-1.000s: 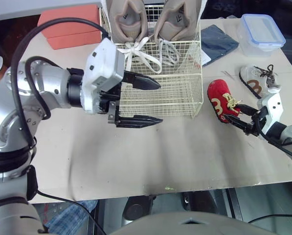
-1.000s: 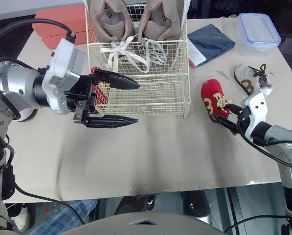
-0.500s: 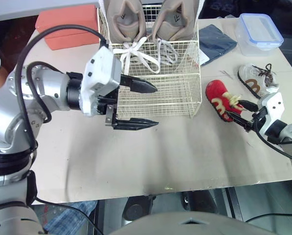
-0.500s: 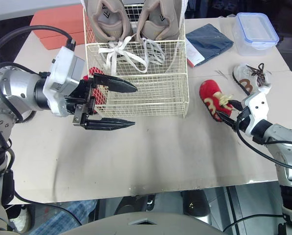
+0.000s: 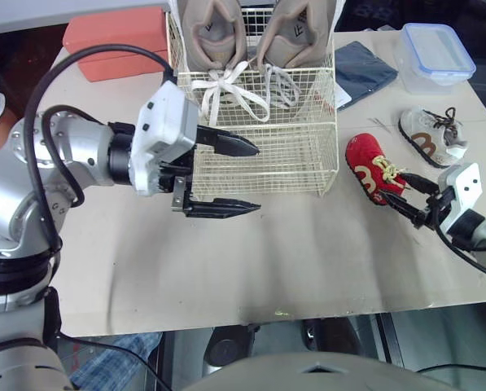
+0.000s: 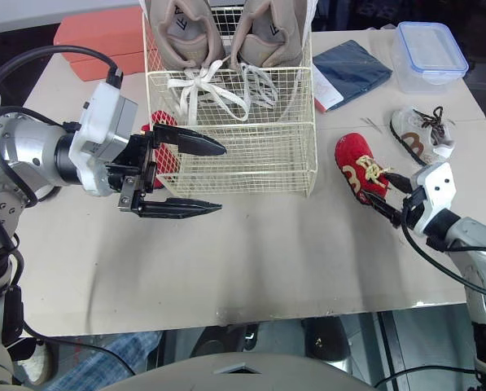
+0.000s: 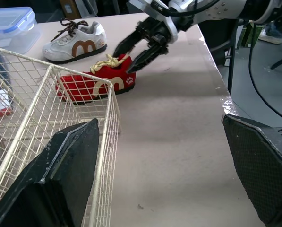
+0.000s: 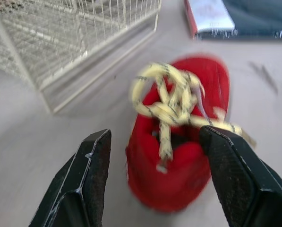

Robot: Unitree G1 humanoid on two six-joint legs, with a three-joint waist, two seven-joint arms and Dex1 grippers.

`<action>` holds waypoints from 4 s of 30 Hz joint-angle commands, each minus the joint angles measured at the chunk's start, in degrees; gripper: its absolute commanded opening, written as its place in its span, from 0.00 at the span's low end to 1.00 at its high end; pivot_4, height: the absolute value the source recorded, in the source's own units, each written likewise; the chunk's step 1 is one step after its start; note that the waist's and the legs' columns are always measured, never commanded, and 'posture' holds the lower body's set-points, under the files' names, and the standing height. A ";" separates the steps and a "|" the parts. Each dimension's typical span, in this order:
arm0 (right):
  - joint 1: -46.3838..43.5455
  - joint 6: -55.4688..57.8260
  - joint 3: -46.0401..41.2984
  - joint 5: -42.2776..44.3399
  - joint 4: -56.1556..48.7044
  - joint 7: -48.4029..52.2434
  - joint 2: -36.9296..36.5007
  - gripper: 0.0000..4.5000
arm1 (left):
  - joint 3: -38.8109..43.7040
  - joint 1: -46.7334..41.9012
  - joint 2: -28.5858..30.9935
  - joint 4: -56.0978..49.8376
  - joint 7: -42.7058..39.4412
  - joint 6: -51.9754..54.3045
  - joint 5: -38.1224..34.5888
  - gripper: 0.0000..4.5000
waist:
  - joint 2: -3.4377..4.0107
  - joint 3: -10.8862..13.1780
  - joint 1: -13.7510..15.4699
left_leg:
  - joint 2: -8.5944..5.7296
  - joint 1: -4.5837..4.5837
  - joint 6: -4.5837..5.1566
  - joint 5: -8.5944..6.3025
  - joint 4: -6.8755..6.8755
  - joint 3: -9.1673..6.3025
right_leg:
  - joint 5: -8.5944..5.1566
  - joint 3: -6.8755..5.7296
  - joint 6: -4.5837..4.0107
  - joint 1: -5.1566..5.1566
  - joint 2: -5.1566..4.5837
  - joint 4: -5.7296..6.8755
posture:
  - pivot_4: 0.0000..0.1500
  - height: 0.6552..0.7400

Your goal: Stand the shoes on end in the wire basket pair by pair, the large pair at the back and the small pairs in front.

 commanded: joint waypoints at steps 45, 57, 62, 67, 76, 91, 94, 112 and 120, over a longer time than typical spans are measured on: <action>-4.61 -1.80 -3.99 1.27 -2.83 -0.52 0.72 0.02 | 0.24 -2.36 -0.22 0.02 -1.31 -0.44 0.00 1.00 | 0.10 0.07 -0.27 | -0.01 0.01 0.00 0.00 0.00 0.03 | 0.00 0.03 0.00 -0.02 0.02 0.02 | 1.00 1.00; -14.98 -16.45 -8.80 4.15 -7.63 12.61 -7.68 0.02 | 2.71 -5.55 3.11 7.95 -9.56 -3.82 0.46 1.00 | 0.12 0.16 -0.41 | 0.04 -0.01 0.06 -0.03 -0.01 0.01 | 0.00 -0.06 0.00 -0.01 0.05 0.00 | 1.00 1.00; -18.75 -31.72 -1.90 -4.54 -4.27 20.86 -10.47 0.02 | 4.99 -7.70 4.20 10.32 -13.40 -3.49 -2.09 1.00 | 0.03 0.23 -0.42 | 0.02 -0.05 0.03 -0.02 0.02 0.03 | 0.00 -0.08 0.01 -0.02 0.03 -0.06 | 1.00 1.00; -26.75 -47.12 6.89 -11.82 2.42 27.48 -12.46 0.02 | 5.60 -9.75 4.13 11.31 -14.04 -2.46 -3.60 1.00 | 0.03 0.31 -0.64 | 0.04 -0.04 0.01 -0.01 0.05 0.04 | 0.00 -0.08 0.01 -0.03 0.04 -0.02 | 1.00 1.00; -40.97 -65.49 17.31 -18.91 12.52 30.41 -11.88 0.02 | -2.72 -12.60 0.21 11.67 -9.64 -5.59 5.94 1.00 | 0.00 0.35 -0.38 | 0.03 -0.07 -0.01 0.00 0.08 0.00 | 0.00 -0.11 0.01 -0.04 0.03 -0.03 | 1.00 1.00; -48.78 -77.47 21.76 -22.51 16.86 23.11 -9.30 0.00 | -12.37 -18.36 -8.56 18.22 -10.81 -11.75 17.81 0.89 | -0.06 0.40 -0.52 | 0.00 -0.26 -0.02 0.01 0.08 -0.02 | 0.00 -0.13 0.01 -0.21 0.01 -0.05 | 1.00 1.00; -48.38 -76.91 22.05 -22.53 16.77 22.23 -9.43 0.00 | -11.63 -18.41 -9.20 18.44 -11.38 -11.48 17.49 0.64 | -0.06 0.40 -0.50 | 0.00 -0.26 -0.02 0.01 0.08 -0.04 | 0.00 -0.14 0.01 -0.21 0.01 -0.05 | 1.00 1.00; -24.83 -16.99 11.83 22.06 3.14 10.33 -14.33 1.00 | 1.61 -12.98 -21.26 17.20 3.01 -12.19 9.18 0.14 | -0.09 0.42 -0.14 | 0.01 -0.38 -0.02 0.01 0.19 -0.14 | 0.00 -0.17 0.00 -0.20 -0.14 -0.02 | 1.00 1.00; -26.75 -0.59 8.80 44.77 -10.00 -12.89 -1.85 1.00 | 0.86 -7.23 -32.58 13.50 12.86 -18.42 11.32 0.14 | -0.10 0.42 -0.30 | 0.04 -0.26 -0.01 0.01 0.21 -0.09 | 0.02 -0.04 0.01 -0.19 -0.18 0.07 | 1.00 1.00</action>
